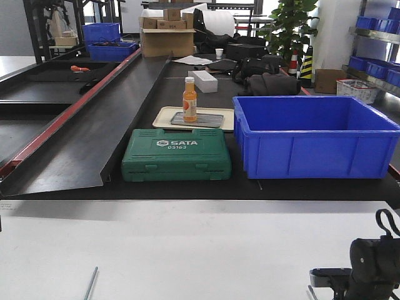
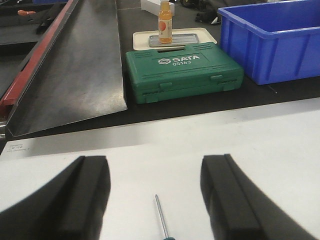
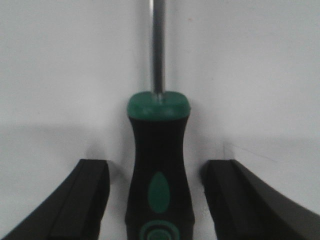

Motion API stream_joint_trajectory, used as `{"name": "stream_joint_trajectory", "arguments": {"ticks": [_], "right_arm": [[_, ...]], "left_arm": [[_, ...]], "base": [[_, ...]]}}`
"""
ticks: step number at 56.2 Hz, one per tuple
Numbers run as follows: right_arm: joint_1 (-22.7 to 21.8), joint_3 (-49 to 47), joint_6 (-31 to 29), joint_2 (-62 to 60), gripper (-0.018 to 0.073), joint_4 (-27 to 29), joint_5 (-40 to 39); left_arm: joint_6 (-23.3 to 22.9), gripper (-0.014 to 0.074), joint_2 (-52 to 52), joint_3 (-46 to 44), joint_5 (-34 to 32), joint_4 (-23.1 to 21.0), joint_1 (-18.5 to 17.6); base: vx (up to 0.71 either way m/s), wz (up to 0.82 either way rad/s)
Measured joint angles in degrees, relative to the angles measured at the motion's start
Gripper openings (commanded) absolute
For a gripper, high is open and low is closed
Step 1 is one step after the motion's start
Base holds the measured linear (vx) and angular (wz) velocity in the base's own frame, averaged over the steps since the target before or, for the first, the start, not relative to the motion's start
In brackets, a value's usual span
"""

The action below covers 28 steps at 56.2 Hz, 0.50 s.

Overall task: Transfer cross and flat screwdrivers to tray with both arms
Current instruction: 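Lower the right gripper and grasp the green-handled screwdriver on the table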

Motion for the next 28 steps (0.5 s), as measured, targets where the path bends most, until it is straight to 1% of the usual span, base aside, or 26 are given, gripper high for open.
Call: {"name": "stream_joint_trajectory", "arguments": {"ticks": [2, 5, 14, 15, 23, 28], "right_arm": [[0.0, 0.0, 0.0, 0.0, 0.0393, 0.08, -0.16], [0.0, 0.0, 0.0, 0.05, 0.0318, 0.07, -0.43], [0.0, -0.18, 0.0, 0.13, 0.0, 0.06, -0.87], [0.0, -0.17, 0.0, 0.13, -0.0015, 0.06, -0.87], [0.0, -0.17, 0.0, 0.18, -0.0012, 0.06, -0.87], [0.0, -0.17, 0.0, 0.18, -0.0011, 0.07, -0.87]], "left_arm": [[0.0, 0.0525, 0.0, 0.0, 0.0, 0.0, 0.0], [0.0, 0.0525, 0.0, 0.0, 0.02, 0.0, 0.0], [0.0, 0.0524, 0.0, 0.0, 0.06, 0.0, 0.0], [0.0, 0.0524, 0.0, 0.0, 0.06, 0.0, 0.0], [-0.23, 0.0524, 0.0, 0.0, 0.06, -0.21, 0.0], [-2.01, 0.0524, 0.0, 0.0, 0.37, -1.58, 0.0]], "base": [[0.0, 0.0], [0.0, 0.0], [0.0, 0.0], [0.0, 0.0], [0.0, 0.0], [0.0, 0.0]]}}
